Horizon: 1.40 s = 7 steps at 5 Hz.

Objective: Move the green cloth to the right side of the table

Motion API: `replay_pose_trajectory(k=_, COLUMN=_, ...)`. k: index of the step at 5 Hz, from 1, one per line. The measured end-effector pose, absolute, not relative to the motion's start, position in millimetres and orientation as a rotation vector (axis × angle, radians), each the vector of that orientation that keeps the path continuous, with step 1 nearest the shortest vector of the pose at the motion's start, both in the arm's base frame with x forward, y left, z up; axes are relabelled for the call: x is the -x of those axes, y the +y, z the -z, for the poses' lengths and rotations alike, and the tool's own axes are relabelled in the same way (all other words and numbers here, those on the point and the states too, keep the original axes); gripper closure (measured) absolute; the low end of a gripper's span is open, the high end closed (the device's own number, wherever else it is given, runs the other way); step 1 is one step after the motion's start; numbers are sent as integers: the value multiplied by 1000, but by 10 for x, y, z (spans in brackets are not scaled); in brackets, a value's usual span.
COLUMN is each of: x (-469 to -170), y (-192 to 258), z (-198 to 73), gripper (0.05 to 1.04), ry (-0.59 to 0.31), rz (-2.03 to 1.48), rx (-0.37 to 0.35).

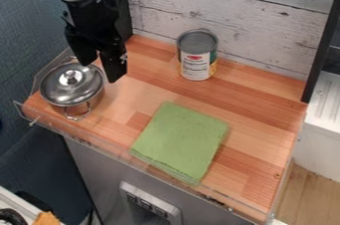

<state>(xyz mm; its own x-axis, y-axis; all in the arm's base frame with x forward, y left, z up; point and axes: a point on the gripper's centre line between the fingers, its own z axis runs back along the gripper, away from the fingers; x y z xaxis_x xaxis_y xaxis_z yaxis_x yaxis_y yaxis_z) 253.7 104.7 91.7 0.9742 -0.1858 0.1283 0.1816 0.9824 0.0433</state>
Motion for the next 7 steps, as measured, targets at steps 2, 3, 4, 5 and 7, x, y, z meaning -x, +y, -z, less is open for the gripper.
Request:
replay_pose_trajectory(k=2, x=-2579, y=539, z=-801, gripper=83, ry=-80, rz=341, rx=-53)
replay_pose_trajectory(k=3, x=-2645, y=201, z=-827, gripper=83, ry=-100, rz=437, rx=-64)
replay_pose_trajectory(k=4, x=-2642, y=-118, z=-694, gripper=83, ry=-83, rz=472, rx=-39)
replay_pose_trajectory(k=5, x=-2599, y=-156, z=-513, gripper=83, ry=-50, rz=407, rx=-25)
replay_pose_trajectory(k=7, x=-2404, y=37, z=83, gripper=83, ry=26, rz=286, rx=-67)
